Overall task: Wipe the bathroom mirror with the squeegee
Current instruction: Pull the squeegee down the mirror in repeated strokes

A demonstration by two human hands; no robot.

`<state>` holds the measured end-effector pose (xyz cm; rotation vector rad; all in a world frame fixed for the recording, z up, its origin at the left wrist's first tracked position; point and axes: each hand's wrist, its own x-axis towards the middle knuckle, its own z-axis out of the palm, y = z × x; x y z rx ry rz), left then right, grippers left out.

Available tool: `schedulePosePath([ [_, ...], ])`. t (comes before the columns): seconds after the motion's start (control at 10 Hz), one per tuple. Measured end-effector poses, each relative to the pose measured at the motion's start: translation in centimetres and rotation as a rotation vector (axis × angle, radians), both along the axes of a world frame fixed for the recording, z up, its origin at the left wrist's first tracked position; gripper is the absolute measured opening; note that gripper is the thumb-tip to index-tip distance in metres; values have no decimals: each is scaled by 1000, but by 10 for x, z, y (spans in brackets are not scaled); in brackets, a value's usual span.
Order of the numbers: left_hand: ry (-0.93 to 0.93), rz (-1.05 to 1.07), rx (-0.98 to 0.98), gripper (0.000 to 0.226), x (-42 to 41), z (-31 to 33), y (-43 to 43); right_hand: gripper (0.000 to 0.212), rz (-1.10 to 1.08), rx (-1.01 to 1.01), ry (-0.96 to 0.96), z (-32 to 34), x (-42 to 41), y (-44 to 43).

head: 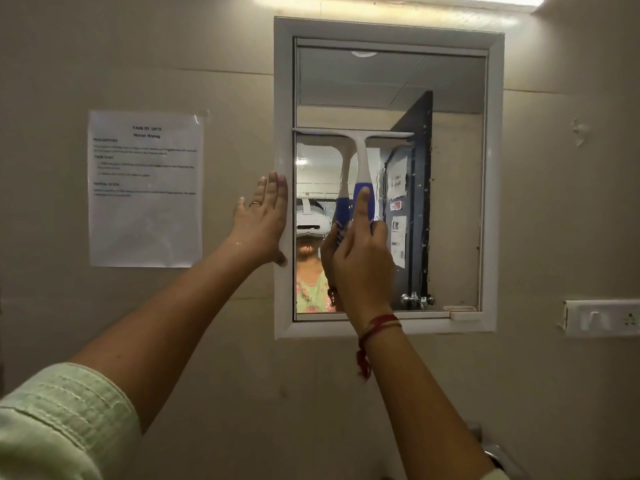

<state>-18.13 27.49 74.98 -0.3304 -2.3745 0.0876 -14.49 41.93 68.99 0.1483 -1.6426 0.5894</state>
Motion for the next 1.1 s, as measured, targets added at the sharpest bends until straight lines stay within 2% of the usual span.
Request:
schedulePosePath([
  [0.2,14,3,3,141,-2,-1,0,65,27,-9,-51,-53,-1,-2],
  [0.3,14,7,14,141,-3,-1,1,62,43,-2,-33,-44,1,-1],
  [0.5,7,1,24,141,-2,-1,2,61,-8,-6,37,23,-7,4],
  [0.6,9,-2,24,140,-2,-1,0,62,5,9,13,5,-9,2],
  [0.8,15,-15,16,139,-2,-2,-1,68,48,-12,-68,-78,0,-1],
  [0.9,17,-13,13,139,-2,-2,-1,67,77,-24,-76,-79,7,-3],
  [1.0,12,-15,18,140,-2,-2,-1,58,49,-30,-13,-40,4,-1],
  [1.1,12,-14,23,141,-3,-2,-1,61,21,-19,28,-2,-4,-1],
])
